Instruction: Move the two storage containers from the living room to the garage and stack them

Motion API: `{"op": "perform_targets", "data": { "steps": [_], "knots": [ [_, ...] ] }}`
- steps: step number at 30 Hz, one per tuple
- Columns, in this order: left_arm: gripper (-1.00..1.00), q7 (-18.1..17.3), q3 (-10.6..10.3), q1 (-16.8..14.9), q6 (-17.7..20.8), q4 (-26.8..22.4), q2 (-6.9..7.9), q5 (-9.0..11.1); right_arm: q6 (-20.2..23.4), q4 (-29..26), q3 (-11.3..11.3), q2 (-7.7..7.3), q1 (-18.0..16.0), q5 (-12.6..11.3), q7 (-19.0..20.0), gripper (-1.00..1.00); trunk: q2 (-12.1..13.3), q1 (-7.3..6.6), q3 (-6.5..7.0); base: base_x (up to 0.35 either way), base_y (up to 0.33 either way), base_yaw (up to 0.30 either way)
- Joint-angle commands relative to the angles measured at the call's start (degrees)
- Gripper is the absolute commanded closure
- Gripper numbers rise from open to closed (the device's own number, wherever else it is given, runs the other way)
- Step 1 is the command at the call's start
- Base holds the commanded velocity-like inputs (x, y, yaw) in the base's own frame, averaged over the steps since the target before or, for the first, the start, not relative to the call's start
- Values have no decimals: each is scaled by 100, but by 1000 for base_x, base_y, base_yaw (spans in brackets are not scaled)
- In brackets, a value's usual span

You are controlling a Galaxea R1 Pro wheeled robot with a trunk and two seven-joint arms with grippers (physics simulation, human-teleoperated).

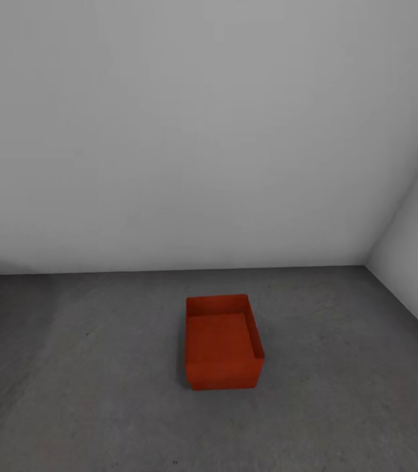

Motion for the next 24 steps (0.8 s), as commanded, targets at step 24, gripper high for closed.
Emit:
{"op": "perform_targets", "data": {
  "steps": [24],
  "knots": [
    [-100, -15, -6, 270, -69, 7, -83, 43, -225, 18, 22, -10, 133, -16, 328, -100, -6, 1, -6, 0, 0, 0]
  ]
}}
